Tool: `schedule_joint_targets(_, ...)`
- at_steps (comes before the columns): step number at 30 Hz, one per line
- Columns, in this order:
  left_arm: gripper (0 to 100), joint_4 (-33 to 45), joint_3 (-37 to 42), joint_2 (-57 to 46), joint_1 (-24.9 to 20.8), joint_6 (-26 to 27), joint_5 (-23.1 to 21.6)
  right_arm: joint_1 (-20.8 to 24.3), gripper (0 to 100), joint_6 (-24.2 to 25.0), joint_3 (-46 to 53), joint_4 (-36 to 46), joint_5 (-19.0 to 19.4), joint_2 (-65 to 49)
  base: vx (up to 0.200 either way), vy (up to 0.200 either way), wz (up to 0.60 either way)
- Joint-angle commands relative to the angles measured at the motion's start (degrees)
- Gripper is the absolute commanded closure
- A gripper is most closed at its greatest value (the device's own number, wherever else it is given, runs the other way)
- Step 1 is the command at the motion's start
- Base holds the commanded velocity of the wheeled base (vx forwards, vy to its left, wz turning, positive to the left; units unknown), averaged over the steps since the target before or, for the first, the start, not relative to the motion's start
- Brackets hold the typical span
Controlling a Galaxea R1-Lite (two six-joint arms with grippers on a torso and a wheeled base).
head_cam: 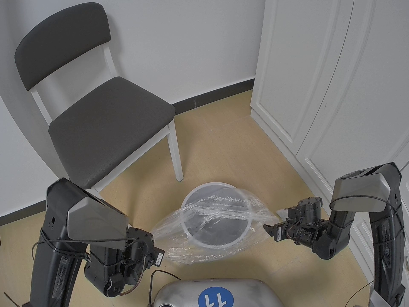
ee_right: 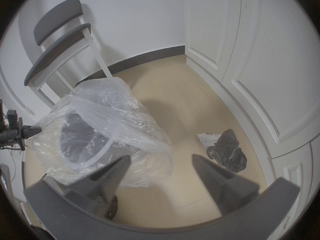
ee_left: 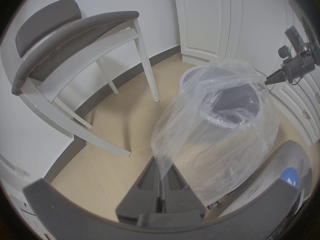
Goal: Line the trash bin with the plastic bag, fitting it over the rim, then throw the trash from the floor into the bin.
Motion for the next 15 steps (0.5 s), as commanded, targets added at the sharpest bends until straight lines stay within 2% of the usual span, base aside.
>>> schedule_joint_targets(1,100,0.01,2.09,-3.65,0.00,0.10,-1.13,-2.61,0,-0.49,4.05,-0.53,5.77,-5.48,0.000,0.000,0.00)
schedule_joint_targets(3,100,0.01,2.88,-4.44,0.09,0.02,-3.07,-4.45,0,-0.49,5.46,-0.61,10.16,-7.41,0.000,0.000,0.00)
schedule_joint_targets(7,100,0.01,4.20,-5.76,0.44,-0.51,-7.28,-7.35,0,-0.49,6.78,-0.53,15.96,-10.14,0.000,0.000,0.00)
schedule_joint_targets(11,100,0.01,4.81,-6.47,1.15,-1.30,-10.89,-7.09,0,-0.23,6.52,-0.44,16.22,-11.02,0.000,0.000,0.00)
schedule_joint_targets(15,100,0.10,4.37,-5.59,1.50,-1.30,-10.98,-4.89,0,0.12,6.08,-0.17,14.64,-12.77,0.000,0.000,0.00)
